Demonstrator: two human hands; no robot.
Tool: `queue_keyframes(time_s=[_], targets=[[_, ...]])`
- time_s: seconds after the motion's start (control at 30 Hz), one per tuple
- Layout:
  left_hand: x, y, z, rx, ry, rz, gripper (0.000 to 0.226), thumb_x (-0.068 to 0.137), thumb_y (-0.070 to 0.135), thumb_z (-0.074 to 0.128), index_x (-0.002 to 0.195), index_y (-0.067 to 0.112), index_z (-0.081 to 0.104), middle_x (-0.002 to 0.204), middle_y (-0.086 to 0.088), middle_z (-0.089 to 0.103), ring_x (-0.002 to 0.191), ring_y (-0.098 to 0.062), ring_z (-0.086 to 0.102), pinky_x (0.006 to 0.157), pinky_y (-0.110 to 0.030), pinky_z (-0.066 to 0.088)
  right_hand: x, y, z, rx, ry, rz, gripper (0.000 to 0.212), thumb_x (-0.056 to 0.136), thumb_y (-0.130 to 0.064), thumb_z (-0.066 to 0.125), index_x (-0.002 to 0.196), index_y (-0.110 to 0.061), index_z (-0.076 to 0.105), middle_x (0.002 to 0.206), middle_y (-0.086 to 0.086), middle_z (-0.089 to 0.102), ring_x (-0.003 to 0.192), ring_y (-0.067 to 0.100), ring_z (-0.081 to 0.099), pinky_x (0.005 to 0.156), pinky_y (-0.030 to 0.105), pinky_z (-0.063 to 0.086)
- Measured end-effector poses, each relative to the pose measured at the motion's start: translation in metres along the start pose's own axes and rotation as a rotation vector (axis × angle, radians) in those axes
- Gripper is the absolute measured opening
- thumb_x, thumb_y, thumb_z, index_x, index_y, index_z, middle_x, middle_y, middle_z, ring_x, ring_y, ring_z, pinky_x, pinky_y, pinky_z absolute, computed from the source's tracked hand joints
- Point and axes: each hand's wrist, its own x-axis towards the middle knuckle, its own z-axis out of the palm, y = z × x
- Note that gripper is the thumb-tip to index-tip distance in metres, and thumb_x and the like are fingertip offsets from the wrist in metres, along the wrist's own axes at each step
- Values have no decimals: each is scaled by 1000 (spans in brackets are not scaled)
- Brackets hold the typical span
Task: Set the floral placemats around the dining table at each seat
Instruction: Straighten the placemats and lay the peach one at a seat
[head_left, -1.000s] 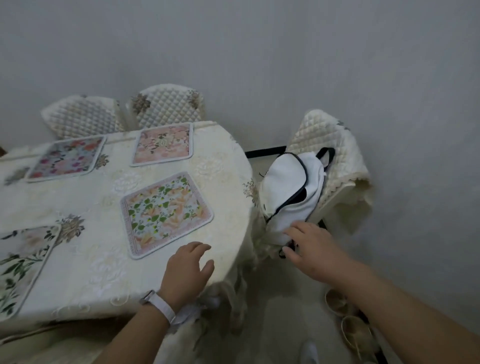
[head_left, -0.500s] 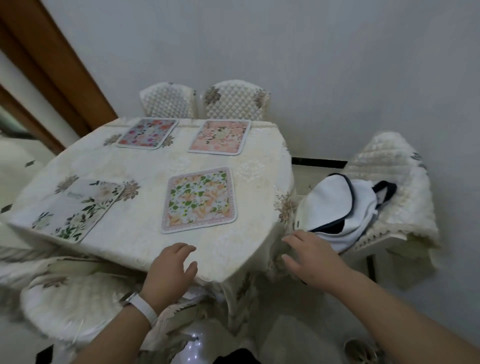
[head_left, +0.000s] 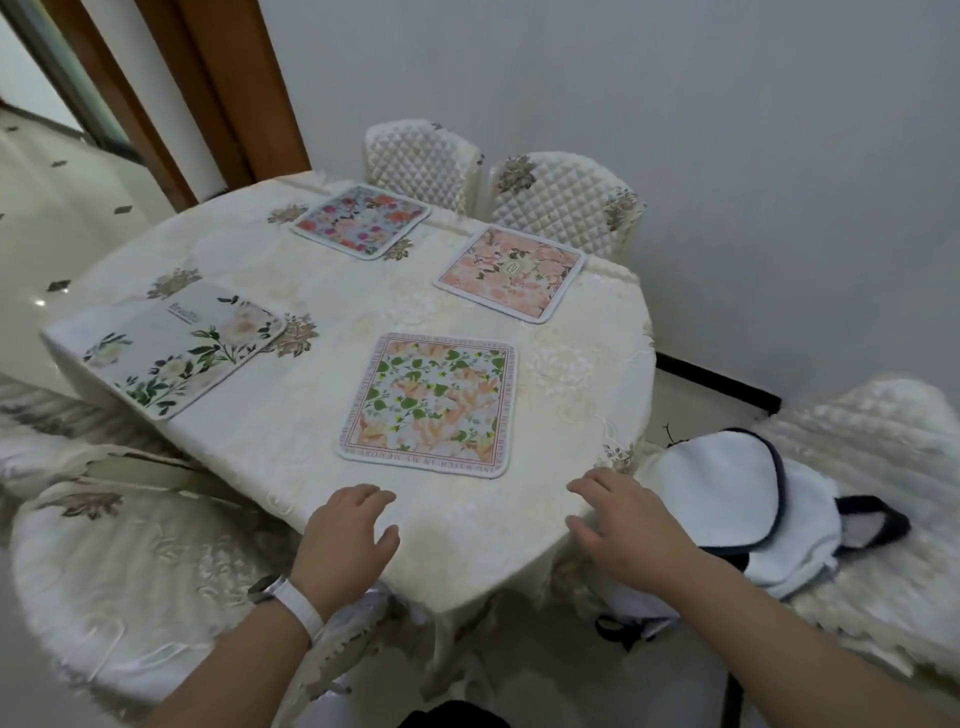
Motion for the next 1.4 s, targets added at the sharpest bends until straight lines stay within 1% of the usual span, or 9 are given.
queue_keyframes(time_s=[0.3,0.43,0.57,0.77,0.83,0.93,1.0,1.23,1.4], targets=[[75,-29,28,55,-144,-50,51,78,39,48,122,19,65,121,-1,64,113,-26,57,88,-39,50,79,22,-8,20,-46,62,47,95,-45,45,137,-24,47,136,-8,47,118,16,48,96,34,43],[83,-41,36,76,-208,-119,48,85,39,50,129,22,57,129,2,58,119,-22,51,92,-36,44,107,16,-2,-8,-115,-1,49,95,-46,44,139,-24,45,138,-8,45,121,16,46,98,34,41],[86,-53,49,87,-260,-182,41,83,35,47,120,20,58,122,-1,59,111,-25,53,83,-36,43,160,19,0,-41,-152,-76,50,95,-47,45,139,-24,45,139,-5,45,122,19,46,97,35,41],[88,-48,51,9,-335,-356,56,89,34,48,143,21,39,156,-5,28,140,-24,31,105,-37,36,228,25,12,-20,-222,-164,49,95,-43,47,138,-21,46,137,0,48,122,23,47,96,39,43],[93,-42,52,-41,-304,-399,59,88,36,46,144,20,39,155,-7,30,140,-25,30,106,-38,37,247,31,19,-27,-266,-187,49,95,-43,48,138,-20,46,137,2,47,121,25,47,95,39,44],[99,-33,56,-83,-199,-462,66,78,45,34,137,19,48,142,-5,46,128,-24,43,95,-36,45,276,37,30,-34,-293,-212,50,94,-41,49,137,-18,47,136,6,46,121,28,47,94,41,45],[104,-28,61,-115,-147,-506,64,77,43,37,135,18,49,137,-4,48,123,-22,46,92,-33,45,298,41,36,-44,-295,-226,49,93,-39,49,136,-16,47,136,9,46,120,30,47,93,41,45],[114,1,64,-307,-39,-688,65,80,38,48,141,17,44,145,-3,42,133,-24,37,106,-36,34,373,47,43,-47,-248,-192,56,87,-41,57,135,-14,45,138,9,42,121,30,44,92,42,45],[130,21,68,-550,89,-915,42,84,23,57,125,20,60,130,3,50,124,-20,42,107,-35,35,408,45,45,-21,-270,-205,59,86,-40,57,137,-14,42,136,9,43,121,31,43,93,43,44]])
